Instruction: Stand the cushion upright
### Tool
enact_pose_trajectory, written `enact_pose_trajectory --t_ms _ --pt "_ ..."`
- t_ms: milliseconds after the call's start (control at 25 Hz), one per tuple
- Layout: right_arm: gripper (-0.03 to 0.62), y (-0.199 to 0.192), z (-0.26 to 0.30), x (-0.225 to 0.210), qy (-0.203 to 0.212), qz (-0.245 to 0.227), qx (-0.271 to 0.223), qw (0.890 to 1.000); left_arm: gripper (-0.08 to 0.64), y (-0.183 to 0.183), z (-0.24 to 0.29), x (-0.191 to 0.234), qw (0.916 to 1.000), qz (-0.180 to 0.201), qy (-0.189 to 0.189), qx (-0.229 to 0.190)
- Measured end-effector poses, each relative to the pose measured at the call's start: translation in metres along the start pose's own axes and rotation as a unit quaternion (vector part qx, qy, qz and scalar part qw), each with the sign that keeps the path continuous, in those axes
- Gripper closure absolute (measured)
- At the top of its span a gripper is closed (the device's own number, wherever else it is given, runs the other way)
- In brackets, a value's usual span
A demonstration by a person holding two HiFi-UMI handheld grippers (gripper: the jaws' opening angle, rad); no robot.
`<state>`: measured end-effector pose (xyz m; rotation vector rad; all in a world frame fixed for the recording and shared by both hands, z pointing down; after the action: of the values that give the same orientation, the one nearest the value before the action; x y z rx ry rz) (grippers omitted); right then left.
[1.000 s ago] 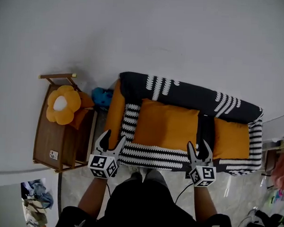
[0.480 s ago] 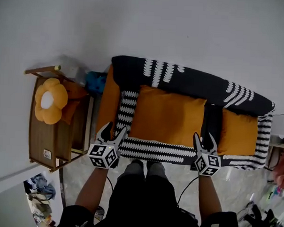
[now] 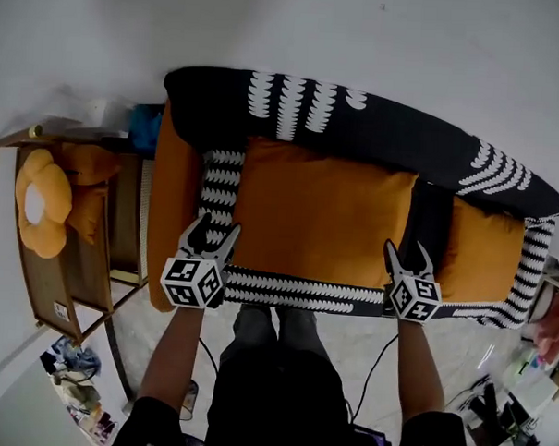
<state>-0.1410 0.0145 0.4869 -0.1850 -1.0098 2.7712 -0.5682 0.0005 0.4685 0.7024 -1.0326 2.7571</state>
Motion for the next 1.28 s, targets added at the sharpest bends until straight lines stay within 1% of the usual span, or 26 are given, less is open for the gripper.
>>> enact_pose_trajectory --t_ms 120,240,440,520,640,720,800,880,960,1120,1240,1280 --pt "0.235 -0.024 0.036 -0.017 0.003 0.018 0.036 0.999 0.210 -0.014 0.034 0.013 0.9996 -0.016 0.004 0.021" --pt "0.224 -0.035 0.064 -0.031 0.004 0.044 0.052 0.998 0.201 -0.021 0.061 0.025 0.9991 -0.020 0.011 0.036" --pt "0.211 -0.053 0.094 -0.049 0.007 0.033 0.081 0.996 0.187 -0.032 0.100 0.040 0.9977 -0.025 0.019 0.061" --pt "0.191 -0.060 0.100 -0.051 0.016 0.038 0.086 0.995 0.176 -0.041 0.115 0.042 0.9963 -0.019 0.018 0.082" --pt "0.163 -0.067 0.110 -0.052 0.028 0.041 0.086 0.995 0.146 -0.057 0.135 0.046 0.9928 0.014 0.027 0.115" --pt "0.146 -0.072 0.115 -0.053 0.035 0.059 0.085 0.994 0.130 -0.063 0.144 0.050 0.9910 0.020 0.034 0.128" --pt "0.123 -0.080 0.121 -0.055 0.044 0.086 0.088 0.991 0.081 -0.070 0.149 0.057 0.9903 0.002 0.039 0.133" --pt "0.112 -0.087 0.128 -0.056 0.057 0.111 0.091 0.988 0.063 -0.077 0.153 0.062 0.9899 -0.031 0.036 0.133" --pt "0.107 -0.090 0.132 -0.056 0.069 0.128 0.095 0.985 0.060 -0.081 0.154 0.064 0.9893 -0.059 0.027 0.131" --pt "0.107 -0.092 0.134 -0.053 0.072 0.127 0.098 0.984 0.060 -0.087 0.156 0.063 0.9865 -0.099 0.006 0.131" --pt "0.107 -0.096 0.134 -0.050 0.077 0.129 0.094 0.984 0.063 -0.092 0.155 0.062 0.9847 -0.111 -0.014 0.134" --pt "0.109 -0.097 0.134 -0.048 0.083 0.132 0.091 0.984 0.074 -0.093 0.154 0.059 0.9839 -0.112 -0.025 0.136"
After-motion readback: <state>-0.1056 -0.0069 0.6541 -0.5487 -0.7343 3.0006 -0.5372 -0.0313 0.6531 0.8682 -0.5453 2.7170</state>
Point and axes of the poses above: the fingertips, and each gripper's own axes: z forward along the fingers, x to its left, y out of its top, the point moved 2 cm from there along -z, backward along the fingers, and after that the axes turned 8 degrees about -z, right-handed, at the moved point
